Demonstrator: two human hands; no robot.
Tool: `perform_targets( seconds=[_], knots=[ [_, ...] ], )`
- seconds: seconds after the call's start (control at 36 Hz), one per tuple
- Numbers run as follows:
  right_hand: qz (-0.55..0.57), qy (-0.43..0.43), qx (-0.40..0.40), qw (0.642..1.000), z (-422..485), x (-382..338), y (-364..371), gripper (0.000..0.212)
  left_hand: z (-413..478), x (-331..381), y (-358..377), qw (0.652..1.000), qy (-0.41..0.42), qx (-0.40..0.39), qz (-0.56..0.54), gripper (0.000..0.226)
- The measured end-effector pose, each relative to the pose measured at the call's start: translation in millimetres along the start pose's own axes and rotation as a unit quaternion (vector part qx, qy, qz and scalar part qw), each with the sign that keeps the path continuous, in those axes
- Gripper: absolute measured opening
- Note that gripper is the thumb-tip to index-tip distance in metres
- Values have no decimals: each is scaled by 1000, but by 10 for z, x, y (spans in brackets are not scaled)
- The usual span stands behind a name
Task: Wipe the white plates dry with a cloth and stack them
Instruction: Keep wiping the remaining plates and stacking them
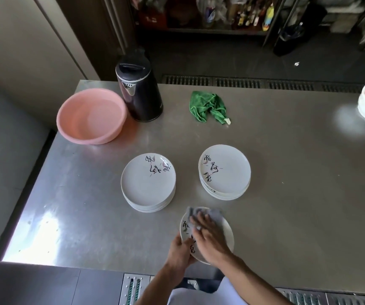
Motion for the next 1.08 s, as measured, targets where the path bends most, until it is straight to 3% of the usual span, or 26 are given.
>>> perform_targets(
  seconds=[0.08, 0.17, 0.25, 0.33, 0.44, 0.5, 0.64, 0.69, 0.81, 0.89, 0.94, 1.03, 1.08],
  knots=[
    [20, -91, -26, 995, -31, -201, 73, 51, -25, 8, 6, 1000, 6, -9, -18, 21],
    [-73, 11, -17, 997, -19, 32, -21, 74, 34, -11, -54, 1000, 4, 7, -1, 26],
    [-32, -11, 2, 999, -40, -58, -33, 53, 18, 6, -37, 1000, 12, 5, -9, 24],
    [-11, -60, -46, 997, -117, -75, 96, 51, -24, 8, -27, 1000, 18, 6, -24, 21],
    [-54, 124, -4, 991, -98, 301, -77, 54, 38, -93, -90, 997, 5, 52, -52, 31],
    [-40, 152, -15, 987, -122, 298, -89, 54, 42, -86, -76, 995, 1, 65, -76, 34],
    [193, 90, -39, 976, -241, 36, -95, 48, 59, 77, -204, 993, 31, 111, -18, 0],
    [244, 47, -70, 966, -279, -112, -79, 46, 76, 97, -213, 995, 36, 97, 15, 8],
    [170, 14, -82, 982, -237, -86, 33, 45, 60, 35, -231, 997, 19, 74, 27, 15],
    [-7, 96, -38, 995, -202, 223, 15, 51, 72, 24, -209, 998, 8, 51, 39, 24],
    [-51, 131, -28, 990, -183, 301, 2, 54, 68, 46, -171, 998, 16, 39, 42, 24],
    [-13, 5, -28, 1000, -141, 27, 100, 51, 55, 87, -133, 998, 30, 28, 44, 23],
    [24, -31, -51, 998, -166, -61, 134, 49, 47, 59, -121, 999, 32, 12, 34, 21]
  ],
)
Point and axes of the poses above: each hand's wrist, its own z-axis towards the middle knuckle, its own y-axis out of the palm, x = y × z, the point moved 8 cm from there along z, towards the middle knuckle, and after that the axes turned 1 degree about -z, right-handed, at the moved point
